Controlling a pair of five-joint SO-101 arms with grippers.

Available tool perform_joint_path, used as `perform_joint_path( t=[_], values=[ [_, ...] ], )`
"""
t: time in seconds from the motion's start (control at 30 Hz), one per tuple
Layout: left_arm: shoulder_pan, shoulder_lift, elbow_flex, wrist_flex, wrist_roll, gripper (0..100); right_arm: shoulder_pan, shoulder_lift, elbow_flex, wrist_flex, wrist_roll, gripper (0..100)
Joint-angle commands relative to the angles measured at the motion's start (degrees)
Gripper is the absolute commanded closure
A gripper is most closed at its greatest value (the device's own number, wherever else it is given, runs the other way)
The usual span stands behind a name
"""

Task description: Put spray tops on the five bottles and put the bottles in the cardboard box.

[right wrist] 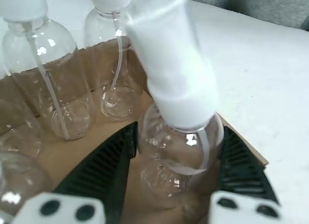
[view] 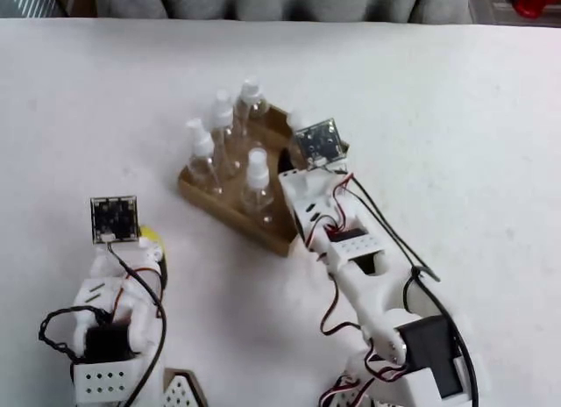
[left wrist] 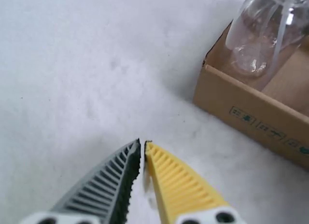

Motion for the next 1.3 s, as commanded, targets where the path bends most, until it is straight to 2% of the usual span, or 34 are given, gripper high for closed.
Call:
perform_joint_path(
  t=[0.0,0.1,0.3,0.73,1.1,1.27],
  values=[
    [-0.57,-0.40,-0.18,0.70,-0.62,98,-0.31,-0.57,0.18,-0.48,-1.58,80.3],
    [-0.57,-0.40,-0.18,0.70,-0.62,98,-0.31,-0.57,0.18,-0.48,-1.76,78.6],
    [-0.57,-0.40,-0.18,0.70,-0.62,98,-0.66,-0.04,0.26,-0.48,-1.93,65.9],
    [-0.57,-0.40,-0.18,0.70,-0.62,98,-0.57,-0.57,0.18,-0.57,-1.93,65.6],
    [-0.57,-0.40,-0.18,0.53,-0.62,98,-0.31,-0.84,0.18,-4.70,-1.58,65.6],
    [-0.57,-0.40,-0.18,0.35,-0.70,98,-0.40,-5.32,0.26,-4.44,-1.93,65.6]
  ],
)
